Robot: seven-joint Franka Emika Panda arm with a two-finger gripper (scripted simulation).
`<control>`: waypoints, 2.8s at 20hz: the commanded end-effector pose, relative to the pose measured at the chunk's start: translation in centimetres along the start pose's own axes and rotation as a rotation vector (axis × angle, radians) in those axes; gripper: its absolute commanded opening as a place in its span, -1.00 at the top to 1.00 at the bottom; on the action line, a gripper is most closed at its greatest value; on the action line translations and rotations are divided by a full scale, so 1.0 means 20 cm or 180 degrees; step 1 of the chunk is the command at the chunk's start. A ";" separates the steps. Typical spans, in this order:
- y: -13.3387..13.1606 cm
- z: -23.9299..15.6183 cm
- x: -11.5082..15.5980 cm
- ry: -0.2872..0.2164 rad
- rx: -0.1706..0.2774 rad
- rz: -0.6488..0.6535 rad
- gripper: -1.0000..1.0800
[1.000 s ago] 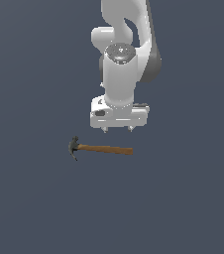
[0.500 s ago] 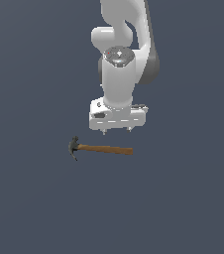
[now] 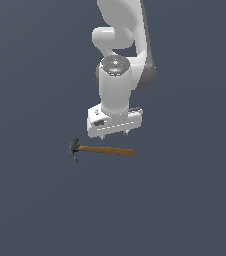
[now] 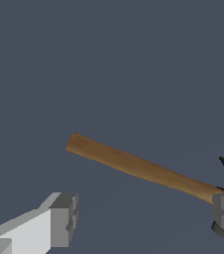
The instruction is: Pick up the object and move it to a goal position.
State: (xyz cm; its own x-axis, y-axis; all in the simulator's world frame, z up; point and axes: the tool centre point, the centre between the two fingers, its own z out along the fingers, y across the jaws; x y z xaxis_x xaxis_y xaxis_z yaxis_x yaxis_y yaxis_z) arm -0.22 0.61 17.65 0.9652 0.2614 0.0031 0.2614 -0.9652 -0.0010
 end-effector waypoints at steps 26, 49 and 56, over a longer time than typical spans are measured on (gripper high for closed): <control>0.24 0.36 -0.05 -0.0035 -0.0023 -0.2186 -0.92; 0.35 0.55 -0.09 -0.0011 0.0002 -0.3392 -0.92; 0.35 0.58 -0.09 -0.0012 0.0003 -0.3388 -0.92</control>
State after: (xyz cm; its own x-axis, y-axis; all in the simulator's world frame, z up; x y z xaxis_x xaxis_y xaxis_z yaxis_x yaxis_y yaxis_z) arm -0.13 -6.73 6.42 0.2402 0.9707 -0.0002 0.9707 -0.2402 0.0007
